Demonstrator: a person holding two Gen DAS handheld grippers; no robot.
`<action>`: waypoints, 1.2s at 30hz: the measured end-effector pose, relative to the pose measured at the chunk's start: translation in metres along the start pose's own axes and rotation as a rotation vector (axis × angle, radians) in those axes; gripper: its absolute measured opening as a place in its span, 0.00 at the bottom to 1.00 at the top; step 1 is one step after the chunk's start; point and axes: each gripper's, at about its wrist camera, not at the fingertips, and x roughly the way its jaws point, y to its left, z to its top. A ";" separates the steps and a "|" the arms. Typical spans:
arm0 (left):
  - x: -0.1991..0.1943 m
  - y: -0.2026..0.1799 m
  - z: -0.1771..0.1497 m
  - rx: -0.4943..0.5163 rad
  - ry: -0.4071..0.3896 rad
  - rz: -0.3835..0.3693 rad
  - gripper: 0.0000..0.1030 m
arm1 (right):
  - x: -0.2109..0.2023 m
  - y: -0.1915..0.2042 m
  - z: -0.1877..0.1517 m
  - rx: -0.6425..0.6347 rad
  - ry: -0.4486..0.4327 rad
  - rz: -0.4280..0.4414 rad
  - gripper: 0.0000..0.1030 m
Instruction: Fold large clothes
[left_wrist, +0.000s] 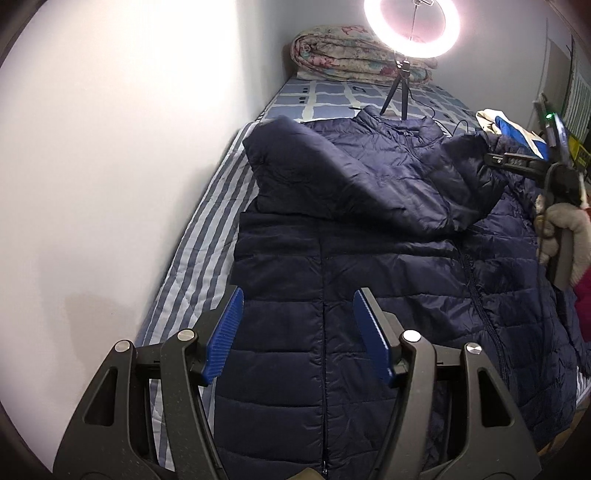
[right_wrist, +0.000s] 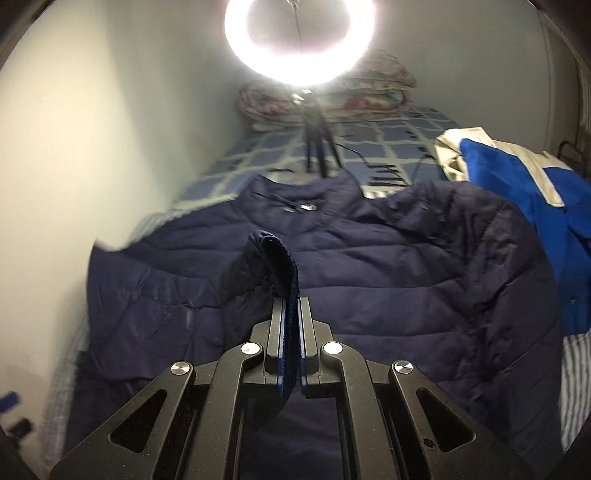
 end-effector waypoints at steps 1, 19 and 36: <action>-0.001 -0.002 0.001 0.008 -0.006 0.006 0.62 | 0.003 -0.003 0.000 0.004 0.002 -0.018 0.04; -0.004 -0.022 0.006 0.064 -0.041 0.016 0.62 | 0.066 -0.048 0.005 -0.070 0.133 -0.285 0.05; -0.049 -0.058 0.009 0.148 -0.187 -0.123 0.62 | -0.094 -0.033 -0.007 -0.023 -0.022 -0.105 0.35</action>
